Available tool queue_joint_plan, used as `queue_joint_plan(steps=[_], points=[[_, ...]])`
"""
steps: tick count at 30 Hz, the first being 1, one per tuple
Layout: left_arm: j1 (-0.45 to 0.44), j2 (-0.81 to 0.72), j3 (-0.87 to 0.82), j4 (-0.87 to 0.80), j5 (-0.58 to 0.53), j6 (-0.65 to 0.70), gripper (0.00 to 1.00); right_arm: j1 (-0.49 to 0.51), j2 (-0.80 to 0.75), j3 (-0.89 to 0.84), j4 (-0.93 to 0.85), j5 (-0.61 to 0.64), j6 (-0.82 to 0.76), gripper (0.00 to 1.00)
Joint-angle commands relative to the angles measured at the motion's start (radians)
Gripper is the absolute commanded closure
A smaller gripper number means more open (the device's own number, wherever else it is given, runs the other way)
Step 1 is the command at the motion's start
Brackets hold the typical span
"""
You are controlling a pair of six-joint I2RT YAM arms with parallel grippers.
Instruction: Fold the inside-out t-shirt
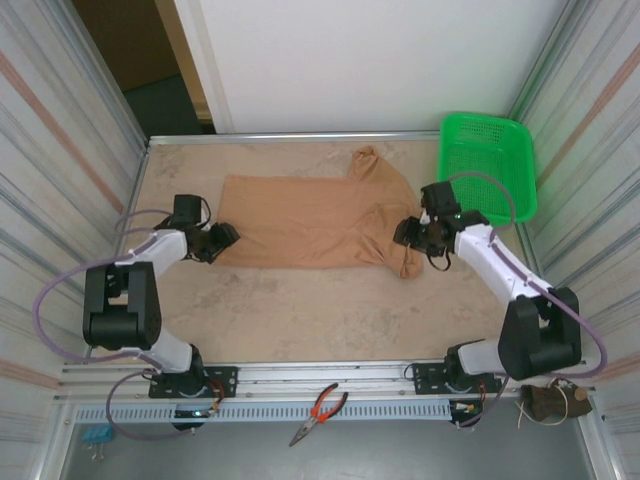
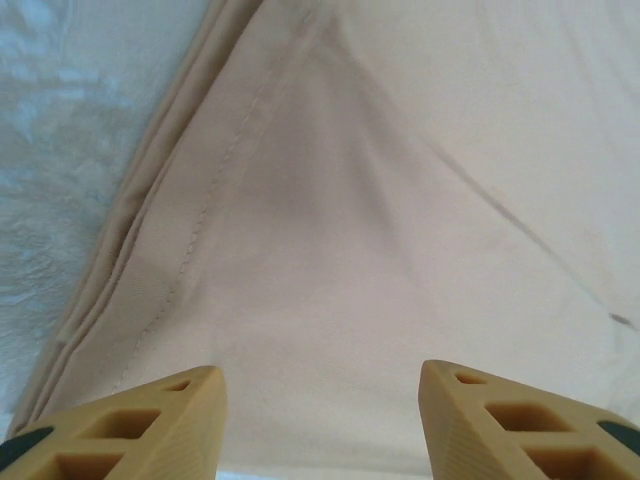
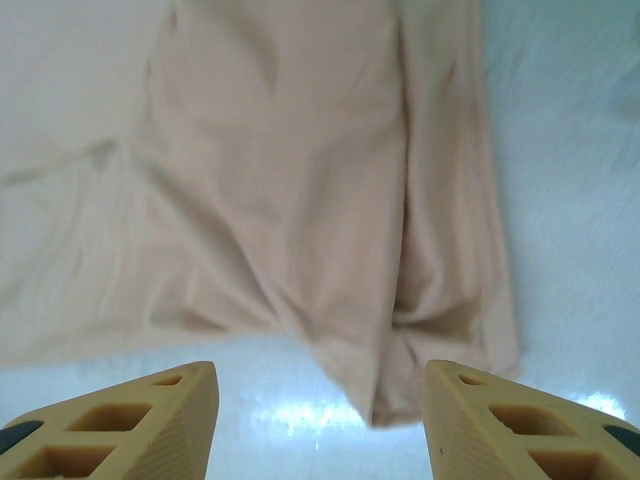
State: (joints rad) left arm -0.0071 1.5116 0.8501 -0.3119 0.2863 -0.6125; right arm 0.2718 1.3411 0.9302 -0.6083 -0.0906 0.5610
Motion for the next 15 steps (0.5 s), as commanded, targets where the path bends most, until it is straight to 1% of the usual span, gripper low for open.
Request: queue_joint_plan(steps=[1, 5, 8, 15], points=[[0.013, -0.081, 0.029, -0.1, -0.03, 0.052, 0.46, 0.044, 0.001, -0.064, -0.004, 0.074, 0.054, 0.45], [0.04, -0.113, -0.034, -0.097, -0.035, 0.052, 0.45, 0.085, 0.052, -0.086, 0.021, 0.092, 0.057, 0.46], [0.071, -0.102, -0.078, -0.064, -0.011, 0.037, 0.45, 0.097, 0.104, -0.069, 0.033, 0.091, 0.047, 0.47], [0.076, -0.032, -0.066, -0.029, -0.02, 0.035, 0.45, 0.102, 0.2, -0.026, 0.059, 0.085, 0.028, 0.52]])
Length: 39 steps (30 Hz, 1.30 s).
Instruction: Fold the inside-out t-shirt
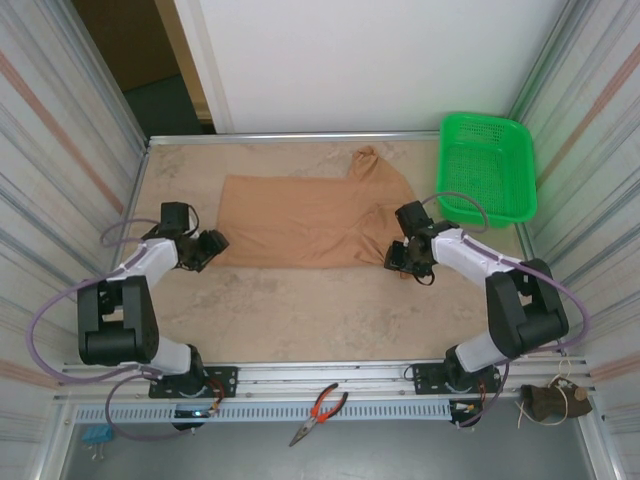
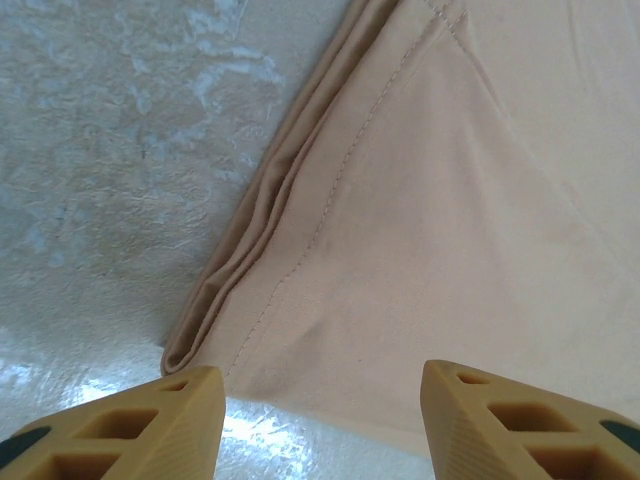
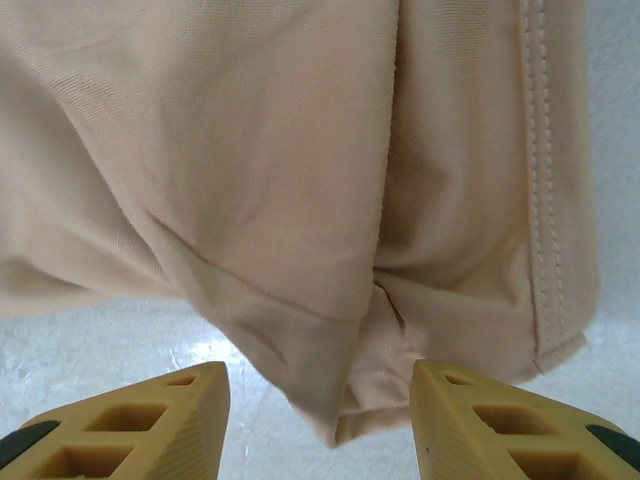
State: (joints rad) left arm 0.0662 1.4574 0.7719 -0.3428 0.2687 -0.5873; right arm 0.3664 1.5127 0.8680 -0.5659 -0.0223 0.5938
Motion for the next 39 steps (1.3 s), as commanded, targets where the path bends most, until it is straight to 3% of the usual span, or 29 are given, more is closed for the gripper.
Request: queue_joint_plan(steps=[1, 3, 6, 8, 10, 15, 21, 30, 31, 32, 33, 35, 39], points=[[0.003, 0.035, 0.015, 0.007, -0.001, 0.009, 0.45, 0.007, 0.042, 0.037, 0.024, 0.015, -0.003, 0.53], [0.003, 0.058, 0.015, 0.02, 0.003, 0.004, 0.46, 0.007, 0.065, 0.038, 0.035, 0.01, -0.002, 0.56], [0.003, 0.098, 0.008, 0.04, 0.005, -0.004, 0.5, 0.004, 0.081, 0.037, 0.036, 0.01, -0.005, 0.79], [0.004, 0.119, 0.009, 0.052, 0.014, -0.001, 0.71, -0.002, 0.066, 0.038, 0.024, 0.005, -0.014, 0.98], [0.008, 0.124, 0.008, 0.053, 0.016, 0.003, 1.0, -0.017, 0.028, 0.046, -0.013, 0.002, -0.028, 1.0], [0.028, 0.041, -0.005, 0.006, -0.011, 0.018, 1.0, -0.102, -0.093, 0.083, -0.141, -0.039, -0.088, 1.0], [0.09, -0.083, -0.087, -0.035, -0.014, 0.007, 1.0, -0.204, -0.107, 0.124, -0.255, -0.114, -0.172, 1.0], [0.141, -0.273, -0.222, -0.106, 0.002, -0.041, 1.0, -0.188, -0.077, 0.052, -0.282, -0.099, -0.165, 1.0], [0.141, -0.303, -0.237, -0.114, 0.001, -0.048, 1.0, -0.176, -0.086, 0.038, -0.282, -0.099, -0.156, 0.95], [0.142, -0.337, -0.247, -0.131, 0.001, -0.053, 1.0, -0.162, -0.094, 0.026, -0.285, -0.095, -0.144, 0.77], [0.142, -0.373, -0.252, -0.157, -0.004, -0.056, 0.91, -0.149, -0.107, 0.019, -0.291, -0.086, -0.129, 0.66], [0.142, -0.447, -0.243, -0.208, -0.018, -0.05, 0.7, -0.12, -0.145, 0.018, -0.299, -0.065, -0.112, 0.56], [0.141, -0.577, -0.175, -0.299, -0.066, -0.027, 0.49, -0.121, -0.202, 0.107, -0.332, -0.03, -0.125, 0.53]])
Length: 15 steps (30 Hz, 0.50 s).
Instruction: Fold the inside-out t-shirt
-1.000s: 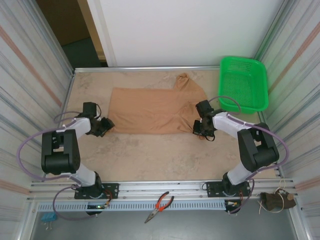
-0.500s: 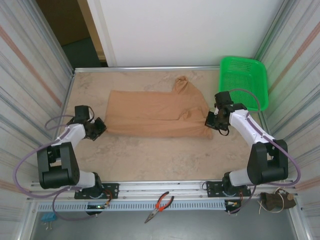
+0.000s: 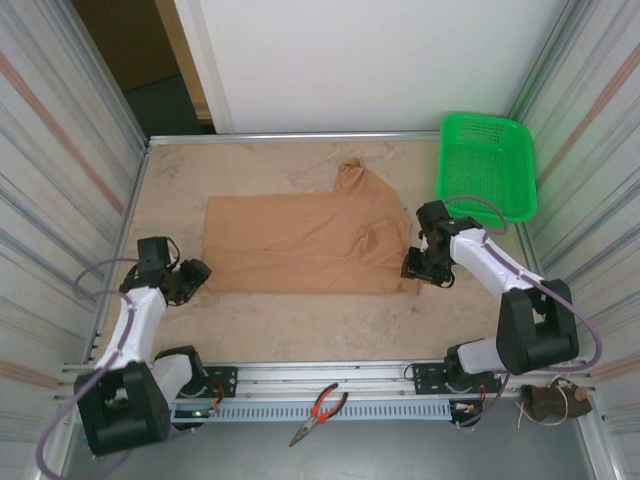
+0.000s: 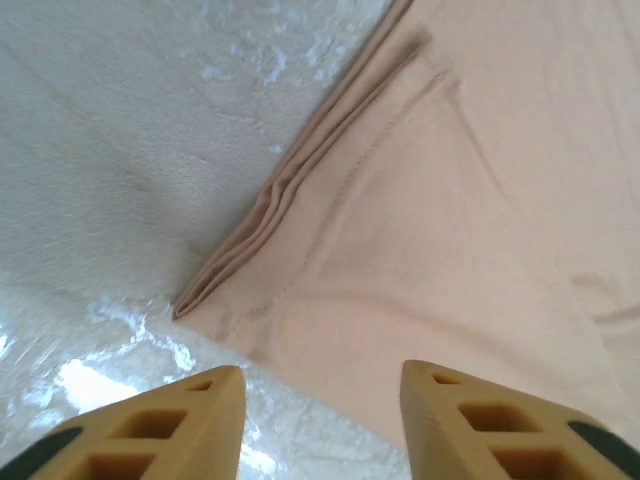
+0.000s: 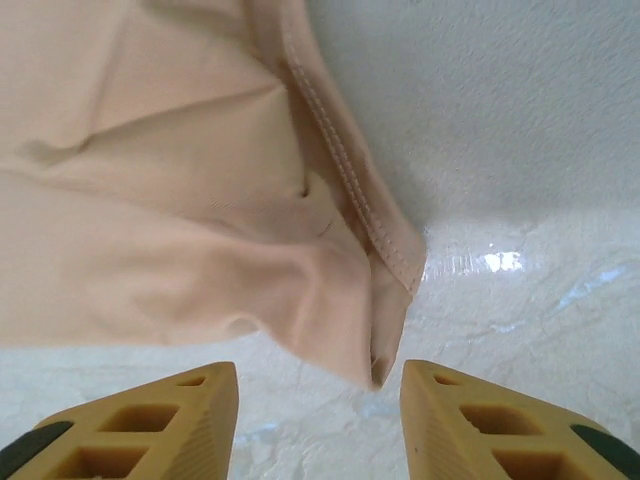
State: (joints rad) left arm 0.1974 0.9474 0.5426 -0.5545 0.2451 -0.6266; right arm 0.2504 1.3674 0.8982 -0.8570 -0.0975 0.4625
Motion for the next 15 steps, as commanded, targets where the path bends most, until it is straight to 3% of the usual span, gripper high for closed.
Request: queue_joint_plan(steps=[1, 7, 15], points=[[0.011, -0.081, 0.069, -0.092, -0.038, 0.013, 0.48, -0.015, -0.05, 0.111, -0.05, 0.043, -0.009, 0.53], [0.0, 0.0, 0.135, 0.017, 0.047, 0.016, 0.43, -0.051, 0.11, 0.321, -0.055, 0.006, -0.093, 0.53], [-0.008, 0.291, 0.183, 0.175, 0.219, 0.075, 0.41, -0.05, 0.442, 0.508, 0.038, -0.031, -0.137, 0.53]])
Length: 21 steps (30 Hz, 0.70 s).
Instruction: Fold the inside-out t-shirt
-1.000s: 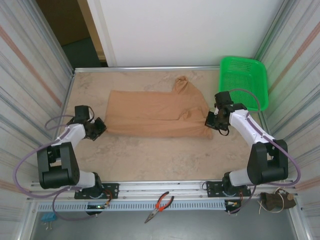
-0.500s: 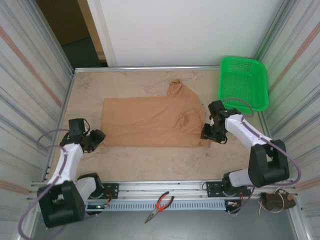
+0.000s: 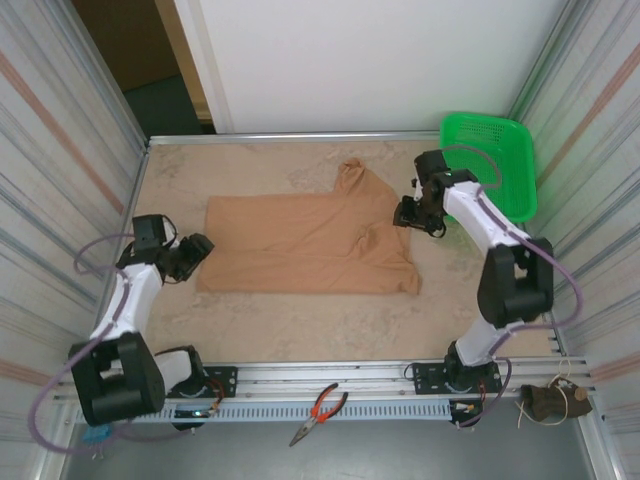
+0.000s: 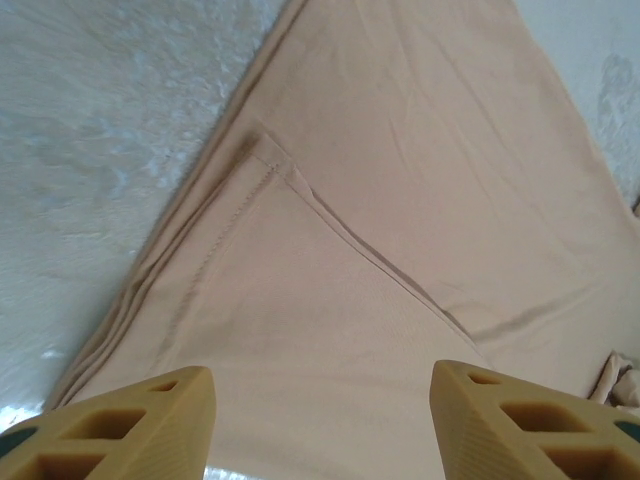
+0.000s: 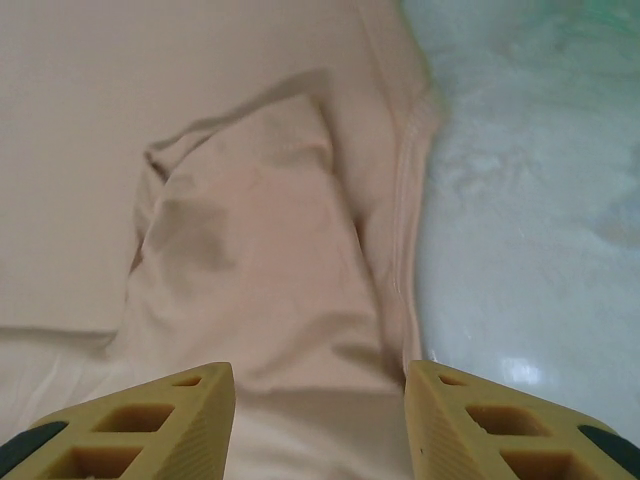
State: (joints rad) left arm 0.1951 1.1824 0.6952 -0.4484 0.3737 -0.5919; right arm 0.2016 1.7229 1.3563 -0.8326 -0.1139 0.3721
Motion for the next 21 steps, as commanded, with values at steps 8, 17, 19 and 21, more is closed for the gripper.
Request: queue_joint_plan(steps=[8, 17, 19, 21], points=[[-0.077, 0.166, 0.006, 0.165, 0.066, -0.021, 0.41, -0.002, 0.299, 0.151, 0.044, -0.025, -0.049, 0.55], [-0.08, 0.068, -0.128, 0.088, -0.132, -0.081, 0.41, -0.022, 0.317, 0.142, 0.07, -0.052, -0.029, 1.0], [-0.08, 0.055, -0.145, 0.068, -0.161, -0.082, 0.41, -0.035, 0.291, 0.12, 0.078, -0.05, -0.017, 1.0], [-0.08, 0.047, -0.166, 0.057, -0.19, -0.088, 0.41, -0.049, 0.27, 0.092, 0.091, -0.052, -0.009, 1.0]])
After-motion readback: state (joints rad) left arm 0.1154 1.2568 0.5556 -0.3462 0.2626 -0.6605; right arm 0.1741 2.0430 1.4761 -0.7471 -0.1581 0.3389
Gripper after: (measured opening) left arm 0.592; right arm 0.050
